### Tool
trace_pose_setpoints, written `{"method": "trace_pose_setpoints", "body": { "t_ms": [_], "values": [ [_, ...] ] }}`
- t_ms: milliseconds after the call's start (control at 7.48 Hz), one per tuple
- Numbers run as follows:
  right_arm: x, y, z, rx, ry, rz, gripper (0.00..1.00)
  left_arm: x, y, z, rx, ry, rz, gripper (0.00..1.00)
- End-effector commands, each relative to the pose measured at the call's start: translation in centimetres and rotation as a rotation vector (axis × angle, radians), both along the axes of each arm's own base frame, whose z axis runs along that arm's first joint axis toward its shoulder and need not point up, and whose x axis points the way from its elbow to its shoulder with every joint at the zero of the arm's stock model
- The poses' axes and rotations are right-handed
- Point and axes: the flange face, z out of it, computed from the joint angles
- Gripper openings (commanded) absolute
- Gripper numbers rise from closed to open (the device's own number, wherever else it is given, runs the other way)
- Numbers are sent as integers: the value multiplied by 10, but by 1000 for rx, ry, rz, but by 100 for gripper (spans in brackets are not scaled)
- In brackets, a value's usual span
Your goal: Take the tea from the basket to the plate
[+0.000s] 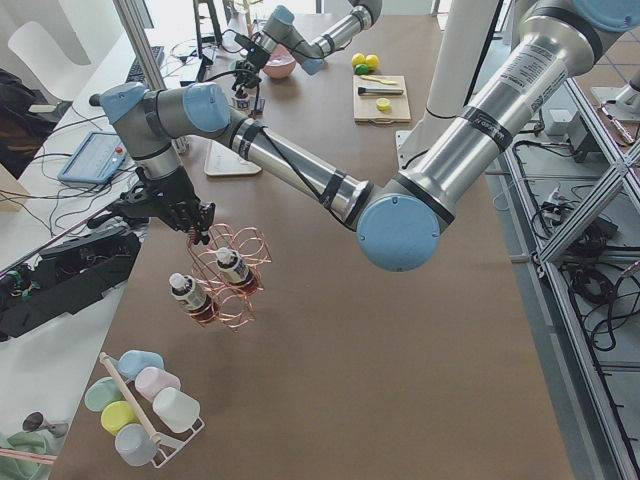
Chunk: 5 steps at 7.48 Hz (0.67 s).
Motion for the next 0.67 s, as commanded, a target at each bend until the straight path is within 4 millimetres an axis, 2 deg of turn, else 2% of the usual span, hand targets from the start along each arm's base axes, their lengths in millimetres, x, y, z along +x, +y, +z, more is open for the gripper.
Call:
{"method": "trace_pose_setpoints", "body": {
  "t_ms": [0,134,401,535],
  "values": [
    [-3,2,0,-1,-1,-5,100,-5,-10,13,-5,-10,-70,0],
    [-4,4,-1,0,-2,-8,100,-5,-11,13,-2,-10,-75,0],
    [-4,8,-1,1,-6,-37,100,-5,-19,26,11,-29,-88,0],
    [13,4,-1,-1,-10,-72,100,-4,-20,30,10,-31,-86,0]
  ]
}}
